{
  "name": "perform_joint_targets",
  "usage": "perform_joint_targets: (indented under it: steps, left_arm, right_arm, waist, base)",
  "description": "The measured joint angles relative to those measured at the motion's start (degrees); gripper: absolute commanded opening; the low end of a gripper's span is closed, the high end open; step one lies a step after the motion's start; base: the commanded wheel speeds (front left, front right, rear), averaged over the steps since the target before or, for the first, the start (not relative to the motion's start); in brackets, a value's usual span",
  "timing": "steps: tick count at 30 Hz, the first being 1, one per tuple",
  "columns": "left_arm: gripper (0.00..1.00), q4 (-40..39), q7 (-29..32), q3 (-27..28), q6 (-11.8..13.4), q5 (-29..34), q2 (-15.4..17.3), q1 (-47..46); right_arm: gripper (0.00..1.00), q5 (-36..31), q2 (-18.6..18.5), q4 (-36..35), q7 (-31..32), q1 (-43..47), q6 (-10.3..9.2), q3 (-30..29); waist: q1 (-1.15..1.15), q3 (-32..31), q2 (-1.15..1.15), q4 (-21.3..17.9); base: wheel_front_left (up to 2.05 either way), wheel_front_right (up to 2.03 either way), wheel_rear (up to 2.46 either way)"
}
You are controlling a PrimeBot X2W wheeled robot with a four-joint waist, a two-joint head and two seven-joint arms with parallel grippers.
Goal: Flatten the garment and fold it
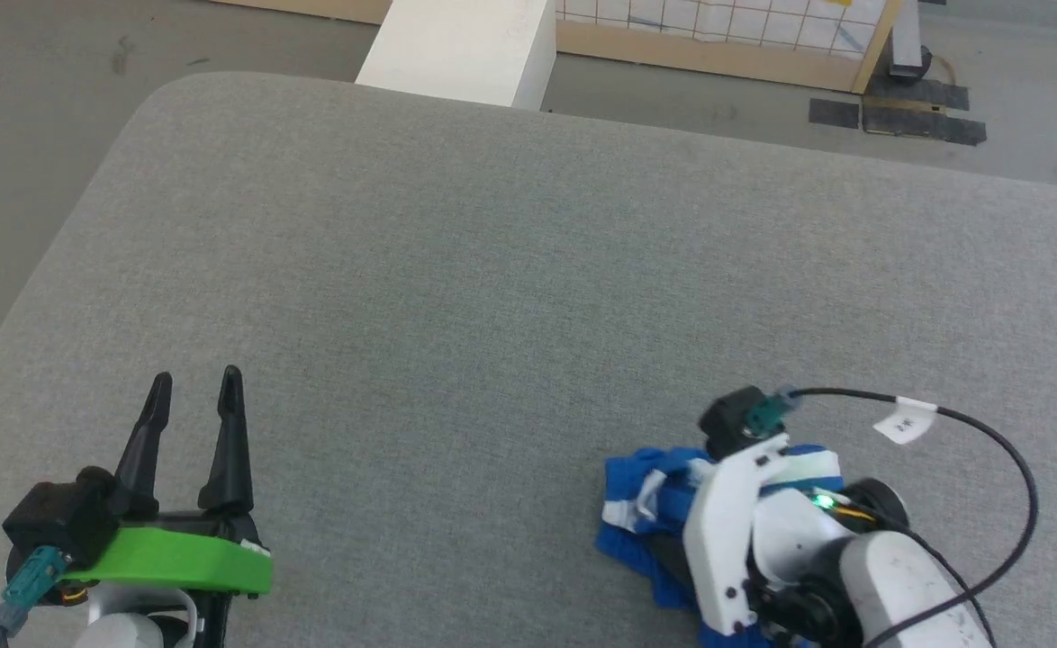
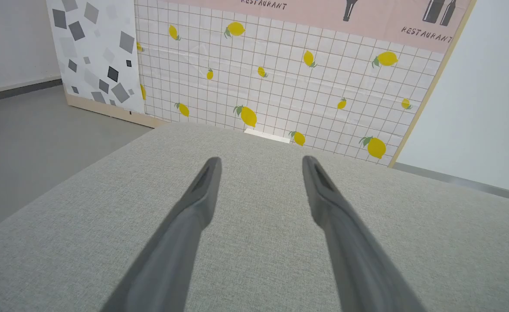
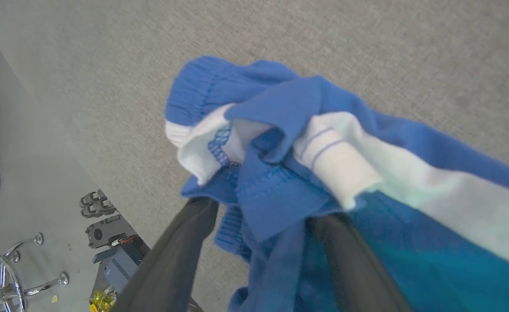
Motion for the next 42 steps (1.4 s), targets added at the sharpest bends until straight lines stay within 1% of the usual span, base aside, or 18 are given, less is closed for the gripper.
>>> perform_joint_targets:
  steps: [7,11,15,19,21,24,26,29,32,38,42]
  left_arm:
    - [1.00,-0.01,0.00,-0.32,0.00,-0.01,0.01,-0.01]
    - [1.00,-0.04,0.00,-0.24,0.00,0.00,0.13,0.00]
    - [1.00,-0.30,0.00,0.00,0.00,0.08,0.32,0.01]
    - [1.00,-0.68,0.00,0.19,0.00,0.31,0.33,0.13]
    - [1.00,-0.92,0.00,0.30,0.00,0.55,0.33,0.37]
    - [1.00,-1.12,0.00,0.14,0.00,0.55,0.33,0.51]
    - [1.00,-1.20,0.00,0.00,0.00,0.55,0.33,0.51]
    - [1.00,-1.22,0.00,-0.05,0.00,0.54,0.35,0.49]
    - [1.00,-1.21,0.00,-0.24,0.00,0.53,0.41,0.49]
    - [1.00,-1.09,0.00,-0.93,0.00,0.09,0.74,0.37]
    - [1.00,-0.84,0.00,-1.30,0.00,0.01,0.97,0.23]
  right_arm:
    - [1.00,3.71,0.12,-4.26,-1.77,-3.96,0.00,7.42]
    - [1.00,4.21,0.16,-7.20,-3.18,-4.62,0.00,7.91]
    - [1.00,1.40,0.20,-11.21,-4.70,-4.60,0.00,3.88]
    - [1.00,-6.35,0.19,-16.18,-4.60,-2.58,0.00,-3.48]
    - [1.00,-9.64,0.15,-18.34,-3.26,0.37,0.00,-7.15]
    - [1.00,-14.32,0.13,-20.22,-0.93,5.59,0.00,-10.67]
    - [1.00,-14.73,0.13,-20.83,-0.43,8.79,0.00,-12.17]
    - [1.00,-14.01,0.13,-20.78,-0.02,12.47,0.00,-12.99]
    - [1.00,-13.79,0.14,-18.84,-0.35,13.90,0.00,-13.16]
    - [1.00,-13.89,0.14,-11.23,-5.17,13.04,0.00,-13.26]
    - [1.00,-14.02,0.14,-6.16,-7.08,11.24,0.00,-12.71]
  waist:
    - [0.00,-0.49,0.00,-1.21]
    - [0.00,-0.93,0.00,-2.00]
    - [0.00,-1.26,0.00,-2.98]
    - [0.00,-1.63,0.00,-3.87]
    - [0.00,-1.71,0.00,-4.26]
    - [0.00,-1.47,0.00,-4.51]
    - [0.00,-1.19,0.00,-4.48]
    - [0.00,-0.65,0.00,-4.42]
    - [0.00,-0.13,0.00,-4.34]
    - [0.00,0.79,0.00,-3.84]
    - [0.00,1.13,0.00,-3.27]
  base:
    - [0.00,0.00,0.00]
    - [0.00,0.00,0.00]
    - [0.00,0.00,0.00]
    - [0.00,0.00,0.00]
    - [0.00,0.00,0.00]
    - [0.00,0.00,0.00]
    - [0.00,0.00,0.00]
    - [0.00,0.00,0.00]
    - [0.00,0.00,0.00]
    - [0.00,0.00,0.00]
    - [0.00,0.00,0.00]
